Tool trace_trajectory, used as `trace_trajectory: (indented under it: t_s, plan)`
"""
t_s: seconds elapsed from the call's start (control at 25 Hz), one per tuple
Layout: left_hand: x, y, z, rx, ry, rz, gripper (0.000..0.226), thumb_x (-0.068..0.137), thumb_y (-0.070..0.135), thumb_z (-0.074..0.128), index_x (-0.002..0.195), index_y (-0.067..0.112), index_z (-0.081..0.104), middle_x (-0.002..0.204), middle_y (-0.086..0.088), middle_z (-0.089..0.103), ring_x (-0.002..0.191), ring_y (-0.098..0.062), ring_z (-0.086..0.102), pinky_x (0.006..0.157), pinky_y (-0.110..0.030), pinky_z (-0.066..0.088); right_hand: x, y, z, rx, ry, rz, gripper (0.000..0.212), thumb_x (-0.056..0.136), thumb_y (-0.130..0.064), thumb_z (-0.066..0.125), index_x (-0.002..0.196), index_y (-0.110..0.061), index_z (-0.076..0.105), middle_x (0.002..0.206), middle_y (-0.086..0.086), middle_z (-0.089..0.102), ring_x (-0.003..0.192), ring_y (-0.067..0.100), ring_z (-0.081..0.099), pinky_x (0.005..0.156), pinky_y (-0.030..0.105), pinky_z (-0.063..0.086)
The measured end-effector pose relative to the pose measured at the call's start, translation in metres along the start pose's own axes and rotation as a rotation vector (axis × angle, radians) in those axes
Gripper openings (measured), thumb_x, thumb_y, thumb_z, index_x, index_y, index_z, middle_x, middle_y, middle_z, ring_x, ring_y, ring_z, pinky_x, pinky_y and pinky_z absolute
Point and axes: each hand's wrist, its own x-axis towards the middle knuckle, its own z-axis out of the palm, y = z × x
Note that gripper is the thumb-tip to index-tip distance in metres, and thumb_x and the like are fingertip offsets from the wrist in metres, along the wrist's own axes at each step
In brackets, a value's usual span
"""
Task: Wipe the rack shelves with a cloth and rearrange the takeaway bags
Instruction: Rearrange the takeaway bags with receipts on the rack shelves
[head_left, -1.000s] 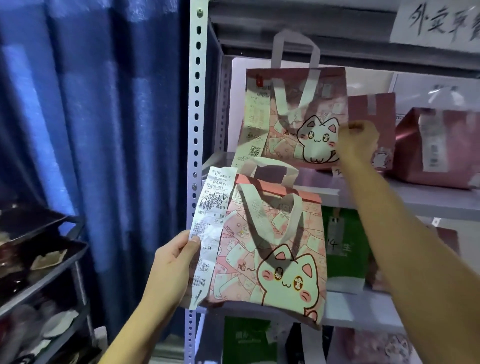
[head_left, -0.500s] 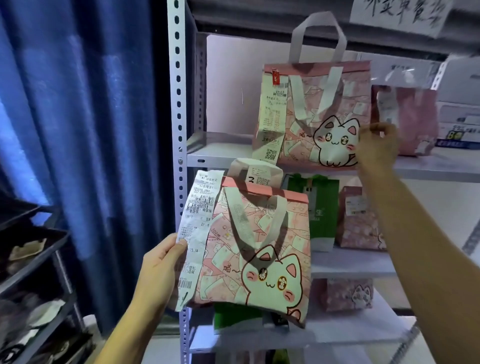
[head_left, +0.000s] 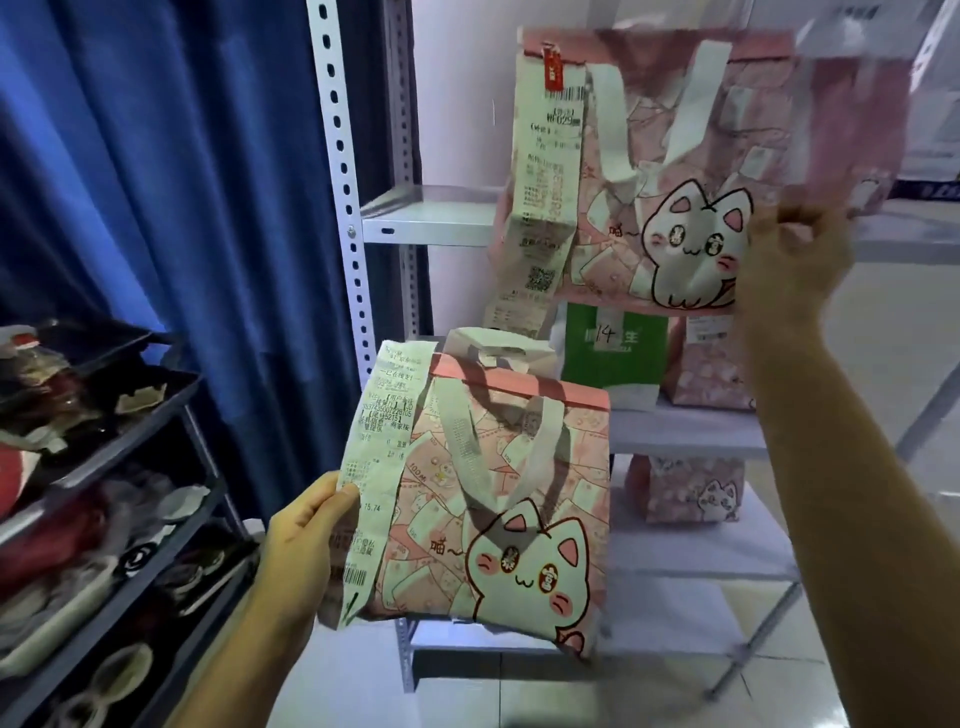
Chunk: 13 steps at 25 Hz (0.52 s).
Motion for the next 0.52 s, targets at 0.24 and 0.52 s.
trace_trajectory:
  t_s: [0.24,0.52]
  plan:
    - [-0.062,-0.007,-0.009,-0.051,0.031,-0.001,0.028,0.103,0.011,0.047,0.093,0.009,0.073,0.075,-0.015,0.073,0.039,-0.012,0.059,0.028,-0.016,0.036,-0.058,0.027,-0.047,-0.044,-0.080,0.117,0.011,0.094,-0.021,0.065,0.089,-0.028,0.058,0.084,-0.009,0.067,0.064,-0.012,0.063,0.057,0.009,0.052]
    - [-0.072,-0.008,-0.019,-0.063,0.067,0.043,0.030,0.103,0.012,0.047,0.089,0.015,0.074,0.077,-0.012,0.074,0.045,-0.013,0.064,0.031,-0.015,0.039,-0.094,0.073,-0.077,-0.143,-0.102,0.224,0.008,0.098,-0.024,0.062,0.097,-0.020,0.055,0.086,-0.004,0.064,0.065,-0.008,0.062,0.052,0.009,0.048]
